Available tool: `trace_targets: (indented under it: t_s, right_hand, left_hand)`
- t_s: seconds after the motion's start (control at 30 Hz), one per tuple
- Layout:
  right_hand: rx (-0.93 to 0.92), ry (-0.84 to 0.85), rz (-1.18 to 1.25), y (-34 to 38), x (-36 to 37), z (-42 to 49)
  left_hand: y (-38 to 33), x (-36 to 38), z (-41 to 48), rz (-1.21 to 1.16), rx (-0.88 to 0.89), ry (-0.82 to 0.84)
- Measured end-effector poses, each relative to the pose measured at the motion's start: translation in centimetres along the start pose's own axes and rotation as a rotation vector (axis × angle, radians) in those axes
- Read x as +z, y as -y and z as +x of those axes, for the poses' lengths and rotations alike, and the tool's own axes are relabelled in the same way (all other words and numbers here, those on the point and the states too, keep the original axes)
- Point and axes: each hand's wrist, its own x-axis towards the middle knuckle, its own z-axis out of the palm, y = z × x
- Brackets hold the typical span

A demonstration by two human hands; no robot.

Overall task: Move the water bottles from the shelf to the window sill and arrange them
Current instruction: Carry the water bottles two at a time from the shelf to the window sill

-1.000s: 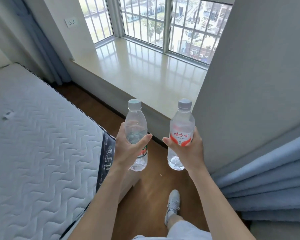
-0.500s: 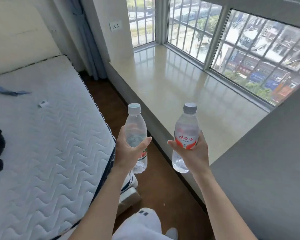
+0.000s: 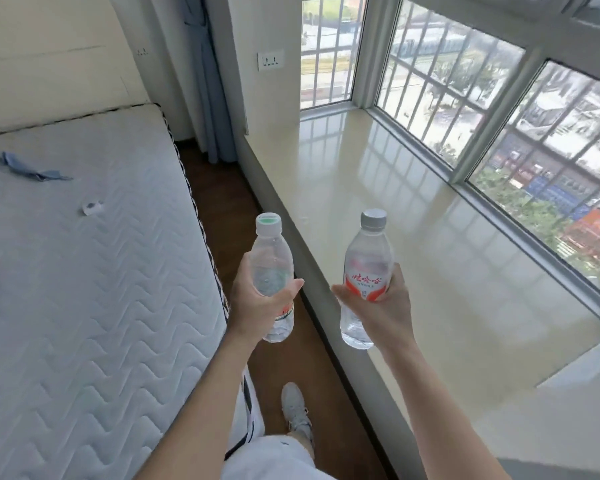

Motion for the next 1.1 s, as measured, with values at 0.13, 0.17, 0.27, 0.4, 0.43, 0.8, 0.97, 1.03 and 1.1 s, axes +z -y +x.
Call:
trace_targets:
  t_s: [0.13,0.17,0.27,0.4,0.43,0.8,0.97,1.03,1.1]
  right_hand:
    - [-0.019,0.054,-0.022,2.1,4.0,8.0]
    - [-0.025,0.065,-0.02,2.7,5.0,9.9]
    - [-0.044,0.09,-0.011,4.0,8.0,14.9]
    - [-0.047,0.123,-0.017,5.0,11.6,19.7]
    - [-0.044,0.131,-0.017,5.1,12.5,20.7]
    - [-0.057,0.229,-0.049,6.2,21.4,33.4]
    - [-0.073,0.277,-0.041,7.2,26.1,41.9]
    - [-0.079,0.292,-0.041,7.8,27.9,45.9]
    - [-0.072,0.287,-0.04,8.5,29.4,50.2]
  left_hand:
    - [0.2,-0.1,8.0,-0.005,-0.023,-0.027]
    - [0.2,-0.2,9.8,-0.013,-0.029,-0.027]
    - [0.4,-0.7,14.9,-0.01,-0.024,-0.025]
    - [0.8,-1.5,19.8,-0.008,-0.028,-0.06]
    - [1.0,-1.7,21.0,-0.009,-0.031,-0.067]
    - [2.9,-3.6,35.0,0.037,-0.089,-0.147]
    - [3.9,-3.3,44.7,0.021,-0.151,-0.197]
    - [3.9,-2.8,49.4,0.003,-0.156,-0.186]
    - [3.8,-2.2,53.9,0.0,-0.161,-0.158]
